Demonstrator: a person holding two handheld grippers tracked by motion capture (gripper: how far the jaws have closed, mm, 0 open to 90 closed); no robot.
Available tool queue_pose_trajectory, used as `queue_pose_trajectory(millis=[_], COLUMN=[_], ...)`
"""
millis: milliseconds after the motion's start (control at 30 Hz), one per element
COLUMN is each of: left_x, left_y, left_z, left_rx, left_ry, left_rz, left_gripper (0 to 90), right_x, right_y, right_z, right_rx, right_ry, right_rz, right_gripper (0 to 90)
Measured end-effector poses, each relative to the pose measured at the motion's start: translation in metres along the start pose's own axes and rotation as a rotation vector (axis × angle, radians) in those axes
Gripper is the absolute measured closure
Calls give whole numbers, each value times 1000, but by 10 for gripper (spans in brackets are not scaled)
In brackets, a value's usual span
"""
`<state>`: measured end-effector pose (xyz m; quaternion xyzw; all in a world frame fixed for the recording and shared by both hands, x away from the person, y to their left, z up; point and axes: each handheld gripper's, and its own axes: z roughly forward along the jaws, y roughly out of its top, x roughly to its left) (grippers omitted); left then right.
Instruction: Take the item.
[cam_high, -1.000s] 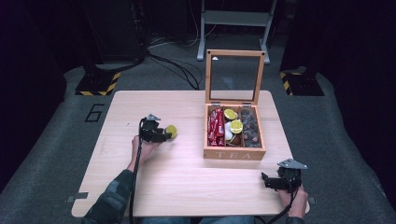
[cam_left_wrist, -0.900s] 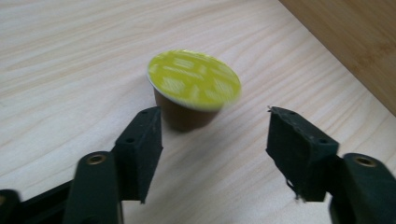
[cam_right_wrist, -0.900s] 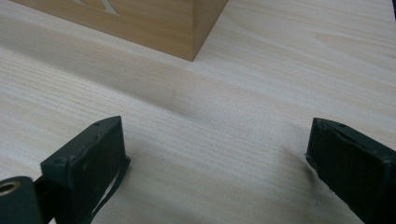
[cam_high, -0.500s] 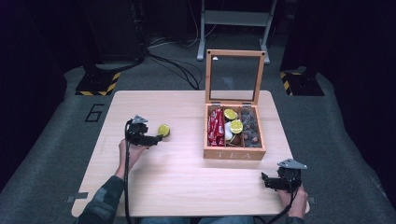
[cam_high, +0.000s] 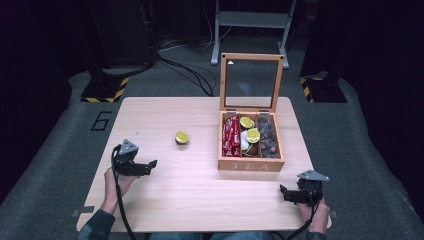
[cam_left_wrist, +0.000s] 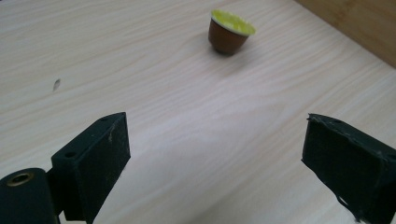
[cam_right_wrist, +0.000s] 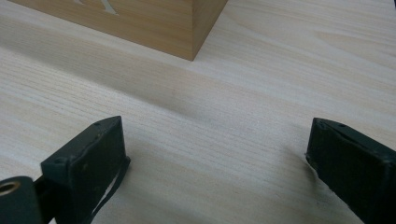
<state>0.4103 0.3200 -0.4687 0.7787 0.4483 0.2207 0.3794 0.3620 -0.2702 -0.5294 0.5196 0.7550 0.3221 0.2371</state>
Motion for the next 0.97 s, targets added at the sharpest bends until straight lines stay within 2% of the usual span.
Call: queue_pose_trajectory(millis=[233, 533, 700, 733, 767, 967], left_x=[7, 19, 23, 23, 24, 25], left_y=[-40, -89, -101, -103, -104, -103], left_z=[-25, -31, -30, -30, -29, -29], left_rx=[20, 94, 115, 107, 94, 103], left_ry=[63, 126, 127, 118, 120, 108], left_rz=[-19, -64, -73, -85, -94, -95], left_gripper=[47, 2, 1, 0, 1, 0], right_x=[-1, -1, -2, -2, -2, -2], right_y=[0, 0, 0, 0, 0, 1], right_z=[1, 0, 1, 1, 1, 1], right_rx=[-2, 8, 12, 11, 9, 7], right_ry=[3, 7, 13, 14, 12, 10], right_rz=[-1, 10, 19, 19, 24, 27], right_gripper=[39, 39, 38, 38, 38, 37])
